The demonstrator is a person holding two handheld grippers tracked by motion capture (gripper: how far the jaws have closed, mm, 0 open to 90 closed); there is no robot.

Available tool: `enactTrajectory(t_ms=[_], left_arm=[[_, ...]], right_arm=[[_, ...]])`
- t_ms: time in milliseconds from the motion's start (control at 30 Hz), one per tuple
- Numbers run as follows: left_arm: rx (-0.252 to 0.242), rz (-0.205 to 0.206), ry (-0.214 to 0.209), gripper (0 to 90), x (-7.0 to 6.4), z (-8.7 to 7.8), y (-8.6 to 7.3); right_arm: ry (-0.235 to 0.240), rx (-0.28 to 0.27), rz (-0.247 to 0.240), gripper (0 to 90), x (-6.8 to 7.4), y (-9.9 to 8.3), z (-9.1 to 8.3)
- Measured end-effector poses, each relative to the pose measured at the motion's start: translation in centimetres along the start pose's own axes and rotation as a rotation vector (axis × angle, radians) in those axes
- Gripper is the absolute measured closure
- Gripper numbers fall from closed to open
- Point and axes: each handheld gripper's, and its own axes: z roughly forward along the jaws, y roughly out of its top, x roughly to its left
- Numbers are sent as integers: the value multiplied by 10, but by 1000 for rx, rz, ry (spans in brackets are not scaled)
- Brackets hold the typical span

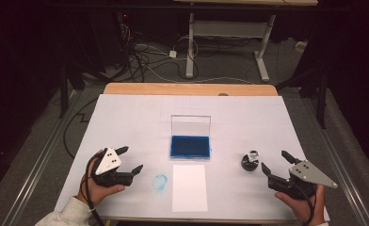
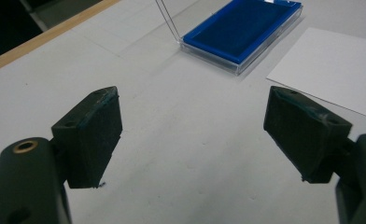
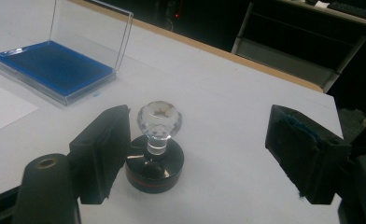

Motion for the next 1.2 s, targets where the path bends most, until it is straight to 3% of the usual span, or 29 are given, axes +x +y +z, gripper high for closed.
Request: enactTrajectory(t_ms=[500, 767, 1033, 1200], left_arm=[[26, 14, -27, 189, -2, 4, 0], [38, 16, -31, 189, -3, 5, 0], [52, 17, -37, 189, -4, 9, 0], [61, 18, -40, 189, -4, 9, -1]], right_arm=[[20, 72, 9, 214, -3, -1, 3], [45, 107, 3, 210, -7, 11, 2], [139, 238, 27, 243, -14, 24, 14], [186, 315, 17, 267, -14, 32, 25]])
